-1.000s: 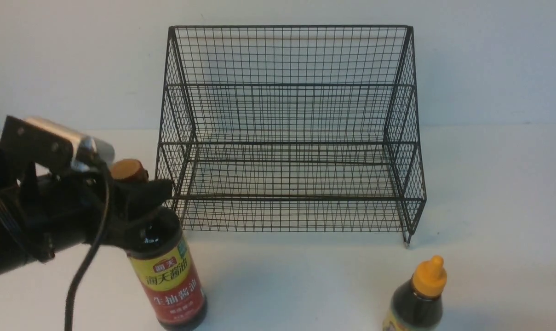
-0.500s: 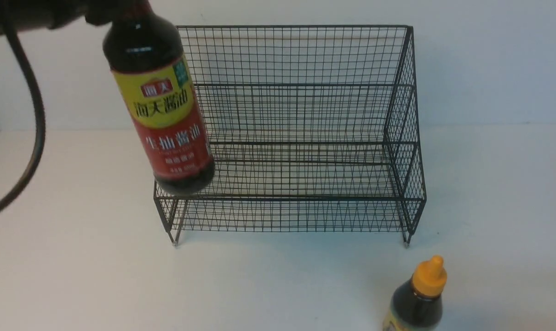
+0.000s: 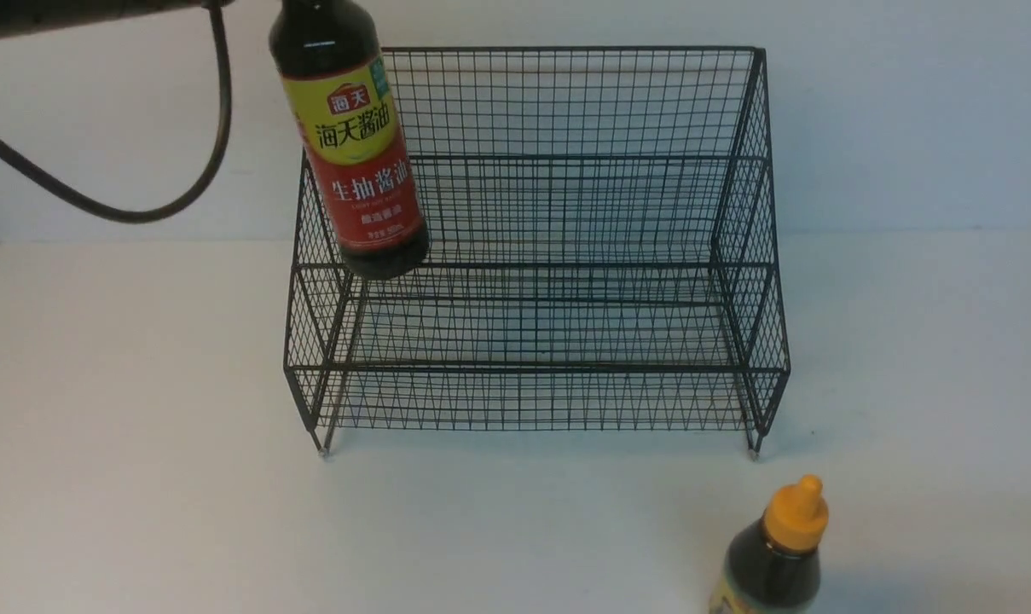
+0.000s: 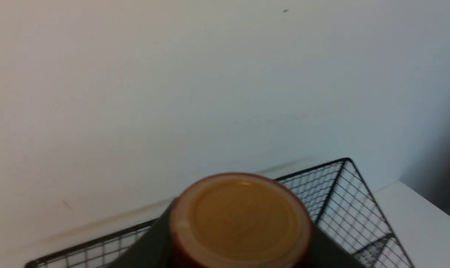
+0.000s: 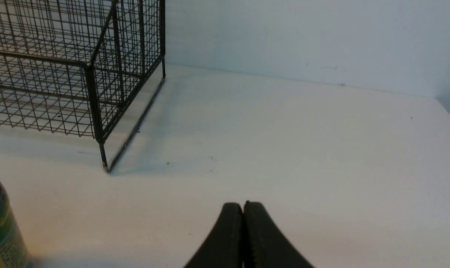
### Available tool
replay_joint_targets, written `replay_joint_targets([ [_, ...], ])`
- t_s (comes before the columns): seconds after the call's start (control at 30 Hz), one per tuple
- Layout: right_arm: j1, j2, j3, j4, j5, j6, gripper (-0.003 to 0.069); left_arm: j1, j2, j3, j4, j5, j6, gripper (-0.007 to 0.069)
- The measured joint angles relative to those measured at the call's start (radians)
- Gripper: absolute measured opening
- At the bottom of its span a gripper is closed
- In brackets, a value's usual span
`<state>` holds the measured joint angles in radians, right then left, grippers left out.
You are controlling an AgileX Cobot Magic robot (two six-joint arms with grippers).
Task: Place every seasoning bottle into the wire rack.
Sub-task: Use the left arm to put the condiment bottle back on the shelf
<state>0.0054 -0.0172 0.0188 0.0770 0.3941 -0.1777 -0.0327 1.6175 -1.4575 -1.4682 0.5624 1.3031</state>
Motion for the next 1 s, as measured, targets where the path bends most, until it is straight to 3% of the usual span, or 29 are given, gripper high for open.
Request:
replay_joint_targets([
  [0.13, 0.0, 0.0, 0.0, 0.0, 0.0, 0.0, -0.0015, 0.0, 0.03, -0.001, -0.136, -0.051, 0.179, 0.026],
  [0.4, 0.0, 0.0, 0.0, 0.0, 0.0, 0.0, -0.0015, -0.001, 0.048, -0.002, -0.169, 0.008, 0.304, 0.026],
  [0.73, 0.0, 0.0, 0.0, 0.0, 0.0, 0.0, -0.0015, 0.0, 0.146, 0.014, -0.139, 0.15, 0.329, 0.026],
  [1.0, 0.0, 0.0, 0.0, 0.0, 0.0, 0.0, -0.0015, -0.001, 0.18, 0.021, -0.016, 0.189, 0.285, 0.026],
])
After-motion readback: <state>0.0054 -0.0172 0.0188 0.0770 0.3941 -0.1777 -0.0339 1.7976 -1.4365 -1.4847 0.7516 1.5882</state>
